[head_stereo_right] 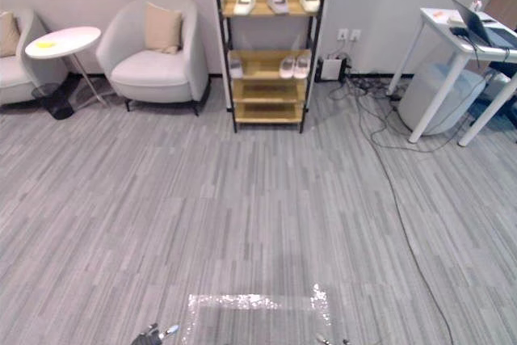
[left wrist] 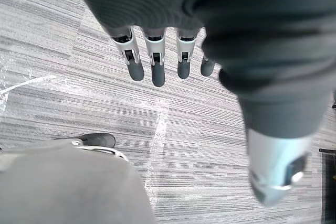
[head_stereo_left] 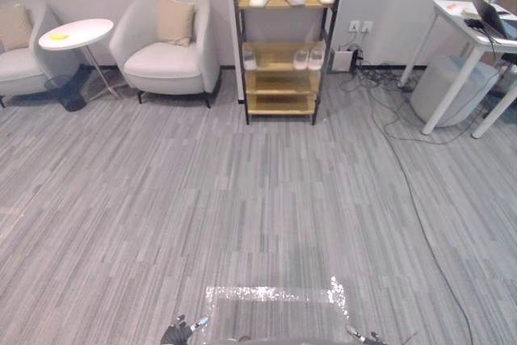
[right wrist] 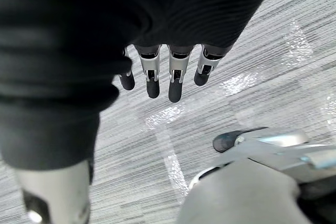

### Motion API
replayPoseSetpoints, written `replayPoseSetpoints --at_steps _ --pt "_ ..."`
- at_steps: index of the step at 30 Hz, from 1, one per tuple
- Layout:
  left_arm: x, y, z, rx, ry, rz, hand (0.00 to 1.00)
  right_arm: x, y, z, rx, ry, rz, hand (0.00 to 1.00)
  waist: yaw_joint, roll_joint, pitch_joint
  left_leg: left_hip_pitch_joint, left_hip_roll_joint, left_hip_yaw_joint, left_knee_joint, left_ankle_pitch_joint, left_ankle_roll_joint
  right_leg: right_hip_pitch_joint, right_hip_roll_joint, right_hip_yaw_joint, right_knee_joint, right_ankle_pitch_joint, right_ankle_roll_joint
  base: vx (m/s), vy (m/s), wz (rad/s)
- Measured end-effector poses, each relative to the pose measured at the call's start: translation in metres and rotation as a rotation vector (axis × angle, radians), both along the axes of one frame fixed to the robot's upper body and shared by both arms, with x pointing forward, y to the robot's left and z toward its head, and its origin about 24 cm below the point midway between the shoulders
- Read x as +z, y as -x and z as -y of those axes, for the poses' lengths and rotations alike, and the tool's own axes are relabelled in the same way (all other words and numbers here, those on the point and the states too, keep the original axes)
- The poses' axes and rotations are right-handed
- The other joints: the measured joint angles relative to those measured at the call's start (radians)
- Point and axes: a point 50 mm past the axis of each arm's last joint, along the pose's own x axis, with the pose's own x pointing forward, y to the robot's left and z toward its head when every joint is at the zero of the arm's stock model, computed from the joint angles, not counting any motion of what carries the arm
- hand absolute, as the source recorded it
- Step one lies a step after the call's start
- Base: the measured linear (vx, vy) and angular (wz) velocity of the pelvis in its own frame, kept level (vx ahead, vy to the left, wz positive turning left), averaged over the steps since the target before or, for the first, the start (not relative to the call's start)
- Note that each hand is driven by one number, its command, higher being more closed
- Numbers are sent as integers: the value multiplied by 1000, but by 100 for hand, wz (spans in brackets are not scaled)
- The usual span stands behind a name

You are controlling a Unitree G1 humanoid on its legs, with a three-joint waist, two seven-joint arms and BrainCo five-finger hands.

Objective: Organize the slippers on the shoe rack

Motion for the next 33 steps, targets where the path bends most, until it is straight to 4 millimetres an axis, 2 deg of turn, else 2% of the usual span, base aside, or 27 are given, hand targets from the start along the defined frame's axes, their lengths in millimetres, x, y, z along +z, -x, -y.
replayPoseSetpoints --at_steps 9,22,26,28,30,31,32,33 --pt "2 -8 -3 -50 -26 19 0 2 -18 -5 50 3 32 0 1 -10 28 32 4 2 -35 7 -14 33 9 -15 -32 -1 1 20 -18 1" --pt "3 -9 -5 -70 -39 23 0 1 -21 -7 62 1 30 0 1 -18 36 30 11 12 -35 6 -16 35 17 -14 -48 2 -3 -4 -9 -1" --pt "3 -9 -6 -71 -43 23 0 1 -22 -8 66 -1 32 0 1 -22 40 28 21 17 -32 -1 -27 34 25 -13 -49 0 -6 0 -48 -3" --pt "4 -13 -8 -81 -50 31 0 1 -23 -9 70 -4 35 0 1 -30 46 -17 31 17 58 -47 -34 32 24 -14 -43 -8 -14 27 -60 0" --pt "5 -18 -9 -85 -54 43 0 2 -25 -9 73 -4 40 0 3 -29 60 -112 67 32 281 -143 -50 27 32 -10 -29 -28 -31 17 -69 -3" --pt "6 -19 -11 -86 -59 45 0 2 -27 -9 73 -4 44 0 4 -30 71 -163 91 50 419 -166 -62 33 35 -6 -16 -51 -35 -20 -66 -13" --pt "7 -23 -11 -87 -61 53 0 2 -27 -9 75 -2 45 0 6 -29 74 -231 124 77 594 -163 -59 33 36 17 16 -77 -42 13 -64 -25" --pt "6 -22 -9 -85 -58 52 0 3 -27 -6 76 5 44 0 13 -18 78 -261 146 82 686 -157 -56 34 40 31 38 -91 -48 61 -52 -44"
